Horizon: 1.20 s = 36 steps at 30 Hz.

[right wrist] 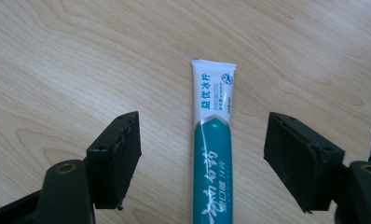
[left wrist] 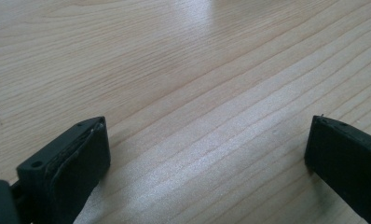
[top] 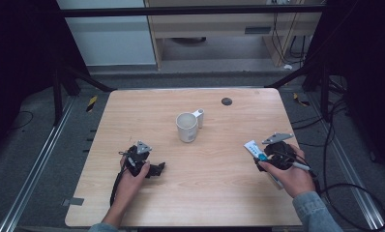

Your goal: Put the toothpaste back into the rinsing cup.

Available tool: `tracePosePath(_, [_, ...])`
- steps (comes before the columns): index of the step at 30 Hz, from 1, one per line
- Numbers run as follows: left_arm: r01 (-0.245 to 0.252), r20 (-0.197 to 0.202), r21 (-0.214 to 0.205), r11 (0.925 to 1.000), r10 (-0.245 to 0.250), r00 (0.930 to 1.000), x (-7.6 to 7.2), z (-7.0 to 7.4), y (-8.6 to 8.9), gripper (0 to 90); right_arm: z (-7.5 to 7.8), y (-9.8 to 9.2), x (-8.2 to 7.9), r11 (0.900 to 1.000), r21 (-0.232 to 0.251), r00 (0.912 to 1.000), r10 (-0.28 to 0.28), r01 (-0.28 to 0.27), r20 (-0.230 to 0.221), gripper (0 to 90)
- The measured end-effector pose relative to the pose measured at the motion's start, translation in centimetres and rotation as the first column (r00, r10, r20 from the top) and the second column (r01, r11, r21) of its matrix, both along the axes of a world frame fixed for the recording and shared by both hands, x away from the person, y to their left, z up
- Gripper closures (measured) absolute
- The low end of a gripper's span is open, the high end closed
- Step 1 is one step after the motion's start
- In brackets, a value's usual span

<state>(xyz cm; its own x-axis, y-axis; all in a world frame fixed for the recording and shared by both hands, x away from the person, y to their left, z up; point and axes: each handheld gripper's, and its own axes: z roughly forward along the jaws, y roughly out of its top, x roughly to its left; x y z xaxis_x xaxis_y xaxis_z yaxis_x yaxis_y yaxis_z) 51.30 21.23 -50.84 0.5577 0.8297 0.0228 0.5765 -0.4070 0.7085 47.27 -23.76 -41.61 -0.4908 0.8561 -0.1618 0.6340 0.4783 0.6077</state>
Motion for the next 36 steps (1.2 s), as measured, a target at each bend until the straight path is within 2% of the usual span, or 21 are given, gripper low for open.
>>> tracePosePath(6, [-0.011,0.001,-0.003,0.9999,0.011,0.9999,0.0,0.0,-0.1,0.0,0.0,-1.2,1.1,0.9996,0.023,0.9977,-0.014,0.016,-0.066,34.2])
tracePosePath(10, [-0.011,0.001,-0.003,0.9999,0.011,0.9999,0.0,0.0,-0.1,0.0,-0.1,-1.5,1.3,0.9993,0.029,0.9964,-0.021,0.024,-0.082,35.6])
tracePosePath(12, [-0.012,0.001,-0.004,0.9999,0.012,0.9999,0.0,0.0,-0.1,0.0,0.0,-1.5,1.6,0.998,0.056,0.9944,-0.024,0.03,-0.103,37.1])
tracePosePath(22, [-0.012,0.001,-0.003,0.9999,0.012,0.9999,0.0,0.0,-0.1,0.0,0.0,-1.1,2.5,0.9992,0.015,0.986,-0.034,0.037,-0.163,42.6])
tracePosePath(26, [-0.011,0.001,-0.004,0.9999,0.011,0.9999,0.0,0.0,-0.1,0.0,-0.6,-0.8,2.8,0.9996,-0.009,0.9828,-0.028,0.027,-0.183,45.8])
tracePosePath(30, [-0.01,0.001,-0.004,0.9999,0.01,1.0,0.0,0.0,-0.1,0.0,-1.6,-0.5,3.4,0.9992,-0.029,0.9759,-0.034,0.029,-0.215,47.5])
tracePosePath(35, [-0.01,0.002,-0.004,0.9999,0.01,1.0,0.1,0.0,-0.1,0.0,-2.3,-0.5,4.5,0.9989,-0.024,0.9675,-0.046,0.041,-0.249,46.6])
tracePosePath(36, [-0.01,0.002,-0.005,0.9999,0.01,0.9999,0.1,0.0,-0.2,0.0,-2.7,-0.5,5.0,0.9985,-0.027,0.9634,-0.054,0.049,-0.263,46.7])
